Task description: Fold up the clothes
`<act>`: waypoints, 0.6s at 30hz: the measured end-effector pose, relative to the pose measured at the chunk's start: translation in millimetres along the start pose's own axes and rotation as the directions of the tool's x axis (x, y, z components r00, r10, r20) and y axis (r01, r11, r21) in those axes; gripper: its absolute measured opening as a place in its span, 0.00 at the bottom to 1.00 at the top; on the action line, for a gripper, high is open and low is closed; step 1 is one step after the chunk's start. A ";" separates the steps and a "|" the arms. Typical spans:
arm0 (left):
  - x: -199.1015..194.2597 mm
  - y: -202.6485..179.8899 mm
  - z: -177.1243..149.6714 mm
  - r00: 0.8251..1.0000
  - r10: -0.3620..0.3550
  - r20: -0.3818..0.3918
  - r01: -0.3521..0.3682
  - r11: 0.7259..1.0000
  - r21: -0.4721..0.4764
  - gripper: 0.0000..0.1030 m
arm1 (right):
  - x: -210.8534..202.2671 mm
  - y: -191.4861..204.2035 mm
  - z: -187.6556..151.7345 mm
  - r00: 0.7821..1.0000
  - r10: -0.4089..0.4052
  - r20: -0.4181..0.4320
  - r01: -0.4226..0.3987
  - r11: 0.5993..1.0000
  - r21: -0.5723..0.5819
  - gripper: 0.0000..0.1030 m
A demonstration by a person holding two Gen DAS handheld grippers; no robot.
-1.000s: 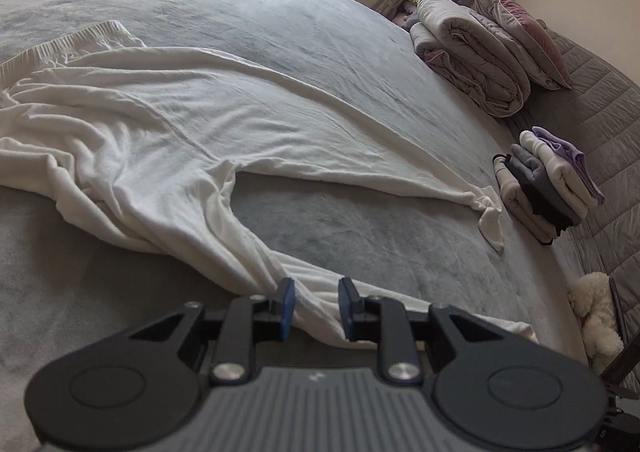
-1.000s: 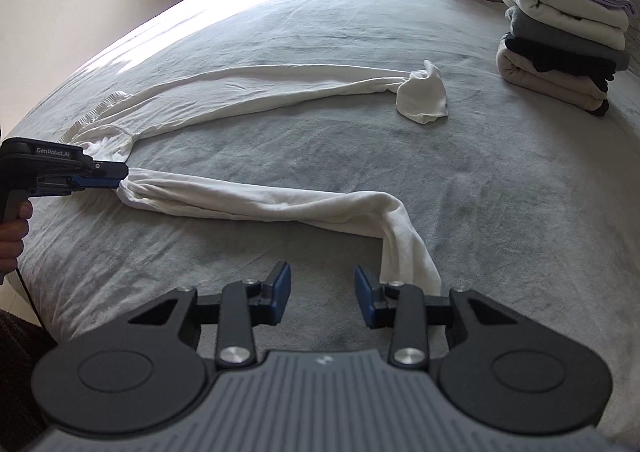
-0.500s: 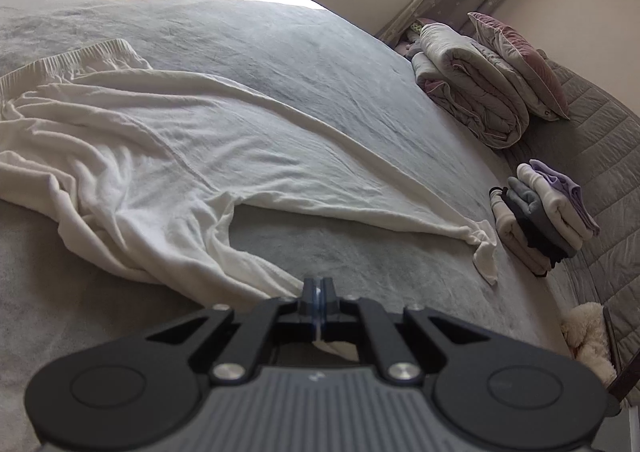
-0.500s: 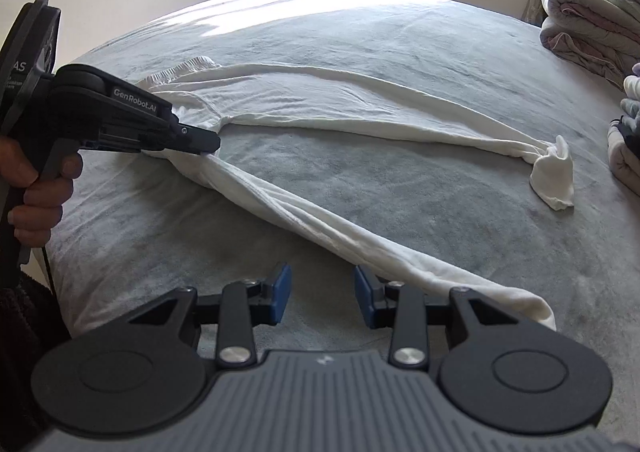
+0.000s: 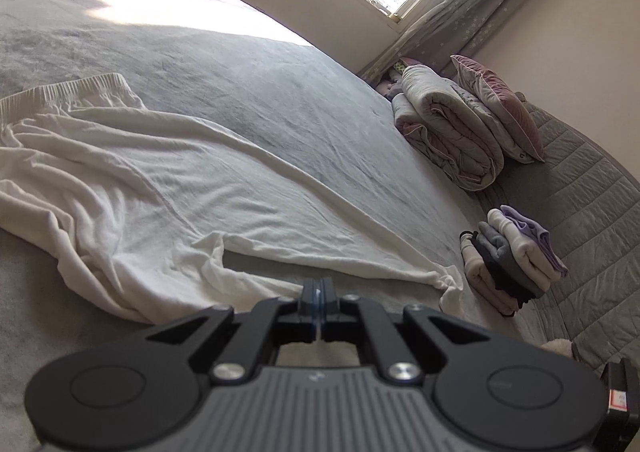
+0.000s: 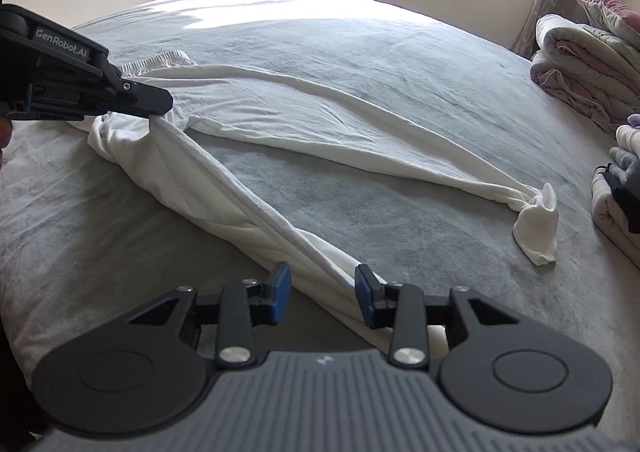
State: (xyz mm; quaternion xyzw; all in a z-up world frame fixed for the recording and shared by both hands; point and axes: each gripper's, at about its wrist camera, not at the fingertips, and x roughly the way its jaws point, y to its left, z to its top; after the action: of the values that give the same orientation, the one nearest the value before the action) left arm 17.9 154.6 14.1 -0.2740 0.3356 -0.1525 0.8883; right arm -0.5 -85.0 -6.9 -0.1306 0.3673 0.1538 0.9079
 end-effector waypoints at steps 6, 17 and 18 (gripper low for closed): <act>0.3 -2.6 4.9 0.999 -0.019 0.040 0.019 1.000 -0.016 0.01 | 11.9 -20.6 -7.9 0.995 -0.095 -0.027 0.096 0.995 0.036 0.26; 14.9 0.6 18.0 0.996 0.007 0.088 0.000 0.997 -0.079 0.01 | 18.1 -55.5 -22.7 0.964 -0.256 -0.068 0.259 0.965 0.035 0.10; 16.9 0.1 18.8 0.996 0.011 0.092 -0.003 0.997 -0.080 0.01 | 19.2 -59.6 -22.9 0.960 -0.271 -0.075 0.274 0.961 0.035 0.10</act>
State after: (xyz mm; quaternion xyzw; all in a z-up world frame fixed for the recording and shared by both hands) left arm 43.1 154.2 17.1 -0.3147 0.3011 -0.1231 0.8917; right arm 20.6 -144.2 -29.0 -0.1647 0.3807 0.0144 0.9098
